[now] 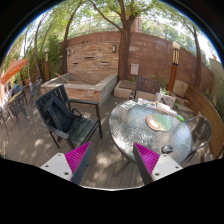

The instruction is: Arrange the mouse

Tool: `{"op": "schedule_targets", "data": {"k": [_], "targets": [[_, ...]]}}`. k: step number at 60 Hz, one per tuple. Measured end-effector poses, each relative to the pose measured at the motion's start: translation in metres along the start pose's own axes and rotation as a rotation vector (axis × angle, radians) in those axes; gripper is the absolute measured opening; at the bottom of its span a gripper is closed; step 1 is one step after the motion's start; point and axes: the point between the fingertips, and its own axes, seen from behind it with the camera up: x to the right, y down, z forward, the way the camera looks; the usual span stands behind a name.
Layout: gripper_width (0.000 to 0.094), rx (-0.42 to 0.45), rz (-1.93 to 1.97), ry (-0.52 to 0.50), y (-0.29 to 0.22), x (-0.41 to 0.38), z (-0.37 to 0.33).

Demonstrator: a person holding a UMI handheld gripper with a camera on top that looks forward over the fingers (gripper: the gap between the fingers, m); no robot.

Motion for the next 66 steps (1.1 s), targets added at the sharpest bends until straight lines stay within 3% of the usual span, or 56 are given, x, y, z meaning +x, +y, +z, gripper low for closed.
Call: {"op": "schedule_targets", "data": {"k": [12, 28, 38, 49, 66], "targets": [[0.0852, -0.055, 0.04, 0.017, 0.046, 0.035, 0.011], [0.0856, -0.158, 0.117, 0.137, 0.152, 0.179, 0.072], [0.0852, -0.128, 0.167, 0.189, 0.169, 0.269, 0.144], [0.0848, -0.149, 0.245, 0.158, 0.178, 0.316, 0.216], [0.0815, -0.127, 0.248, 0.106, 0.133, 0.344, 0.278]]}}
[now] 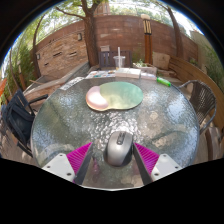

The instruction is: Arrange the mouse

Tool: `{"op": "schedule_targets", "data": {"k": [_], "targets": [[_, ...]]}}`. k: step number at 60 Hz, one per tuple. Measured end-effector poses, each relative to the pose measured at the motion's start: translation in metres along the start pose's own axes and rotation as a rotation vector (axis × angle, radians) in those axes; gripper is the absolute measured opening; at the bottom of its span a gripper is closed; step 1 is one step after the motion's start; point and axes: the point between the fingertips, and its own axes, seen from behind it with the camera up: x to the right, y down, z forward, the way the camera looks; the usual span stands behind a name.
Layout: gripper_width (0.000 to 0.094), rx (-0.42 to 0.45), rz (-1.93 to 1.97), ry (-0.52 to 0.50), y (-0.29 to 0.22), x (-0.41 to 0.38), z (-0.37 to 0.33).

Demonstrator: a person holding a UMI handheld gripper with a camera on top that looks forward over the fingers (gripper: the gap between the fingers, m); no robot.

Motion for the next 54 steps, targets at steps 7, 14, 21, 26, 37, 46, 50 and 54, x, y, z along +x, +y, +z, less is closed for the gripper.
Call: {"op": "schedule_targets", "data": {"k": [7, 14, 21, 26, 37, 46, 50, 54], "targets": [[0.0576, -0.02, -0.037, 0.053, 0.0, -0.001, 0.012], [0.0468, -0.013, -0.078, 0.071, -0.005, 0.001, 0.015], [0.0376, -0.028, -0.126, 0.088, -0.006, -0.001, 0.014], [0.0342, -0.044, -0.139, 0.087, -0.006, -0.005, 0.009], [0.0344, 0.063, -0.14, -0.01, -0.074, -0.06, -0.046], [0.0345, 0.244, -0.124, -0.082, -0.196, -0.081, -0.07], [0.0343, 0.288, -0.079, -0.093, -0.243, -0.072, -0.055], [0.0342, 0.307, -0.034, -0.089, -0.273, -0.053, -0.022]]}}
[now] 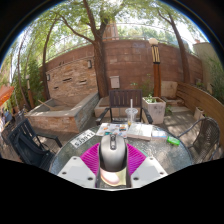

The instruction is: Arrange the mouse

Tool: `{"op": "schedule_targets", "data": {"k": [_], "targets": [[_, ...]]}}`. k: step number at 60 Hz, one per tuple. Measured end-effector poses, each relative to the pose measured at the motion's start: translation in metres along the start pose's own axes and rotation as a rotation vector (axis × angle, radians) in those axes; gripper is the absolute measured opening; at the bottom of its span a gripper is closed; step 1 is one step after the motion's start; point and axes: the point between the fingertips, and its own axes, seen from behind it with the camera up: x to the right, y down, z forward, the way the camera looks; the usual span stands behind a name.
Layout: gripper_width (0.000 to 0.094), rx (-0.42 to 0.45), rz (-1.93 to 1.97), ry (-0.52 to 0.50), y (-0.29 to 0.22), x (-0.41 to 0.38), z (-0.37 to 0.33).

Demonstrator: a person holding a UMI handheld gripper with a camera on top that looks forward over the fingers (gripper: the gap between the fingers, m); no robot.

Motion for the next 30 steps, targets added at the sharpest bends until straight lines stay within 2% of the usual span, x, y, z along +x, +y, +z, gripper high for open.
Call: {"op": "schedule_targets", "data": {"k": [6, 8, 15, 20, 27, 30], "targets": [[0.0347, -0.07, 0.02, 0.053, 0.019, 0.045, 0.071], [0.0347, -0.11, 0.031, 0.068, 0.052, 0.061, 0.087], [0.0351, -0.237, 0.037, 0.096, 0.108, 0.088, 0.144], [0.0411, -0.304, 0.027, 0.091, 0.136, 0.092, 0.159], [0.0556, -0.347, 0.022, 0.084, 0.155, 0.092, 0.159], [0.075, -0.329, 0.004, 0.088, 0.145, 0.09, 0.152]]}}
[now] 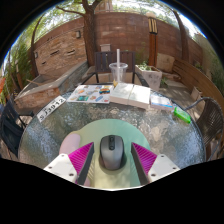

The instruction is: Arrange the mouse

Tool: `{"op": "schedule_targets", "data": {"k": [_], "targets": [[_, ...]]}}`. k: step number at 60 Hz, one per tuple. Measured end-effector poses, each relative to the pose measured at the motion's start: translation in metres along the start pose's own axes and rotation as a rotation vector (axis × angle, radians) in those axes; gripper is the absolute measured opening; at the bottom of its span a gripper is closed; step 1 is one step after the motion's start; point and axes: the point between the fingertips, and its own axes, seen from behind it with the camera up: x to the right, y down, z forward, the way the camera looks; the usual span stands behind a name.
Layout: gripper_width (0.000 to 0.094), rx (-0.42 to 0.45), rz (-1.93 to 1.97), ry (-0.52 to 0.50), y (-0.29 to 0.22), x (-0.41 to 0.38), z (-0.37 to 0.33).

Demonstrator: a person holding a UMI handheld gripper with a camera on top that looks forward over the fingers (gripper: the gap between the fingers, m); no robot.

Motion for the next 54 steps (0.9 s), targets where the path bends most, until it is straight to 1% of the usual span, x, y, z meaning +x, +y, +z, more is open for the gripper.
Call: {"op": "schedule_targets", "data": {"k": [1, 2, 5, 9, 18, 25, 33, 38, 45, 54], "targets": [[0.0829, 0.007, -0.006, 0.001, -0.002, -0.001, -0.004], [0.0877, 0.013, -0.01, 0.003, -0.003, -0.001, -0.01], [0.0844, 0.03, -0.022, 0.008, -0.008, -0.005, -0.026], [0.0868, 0.043, -0.033, 0.018, -0.016, -0.009, -0.057], [0.0857, 0.081, -0.039, 0.053, -0.019, -0.023, -0.138], [0.0858, 0.124, -0.046, 0.091, -0.013, -0.033, -0.213], [0.0857, 0.161, -0.043, 0.122, 0.001, -0.047, -0.278], [0.0857, 0.169, -0.05, 0.138, 0.014, -0.054, -0.308], [0.0857, 0.176, -0.049, 0.136, 0.028, -0.065, -0.335], [0.0855, 0.184, -0.071, 0.145, 0.034, -0.07, -0.35]]}}
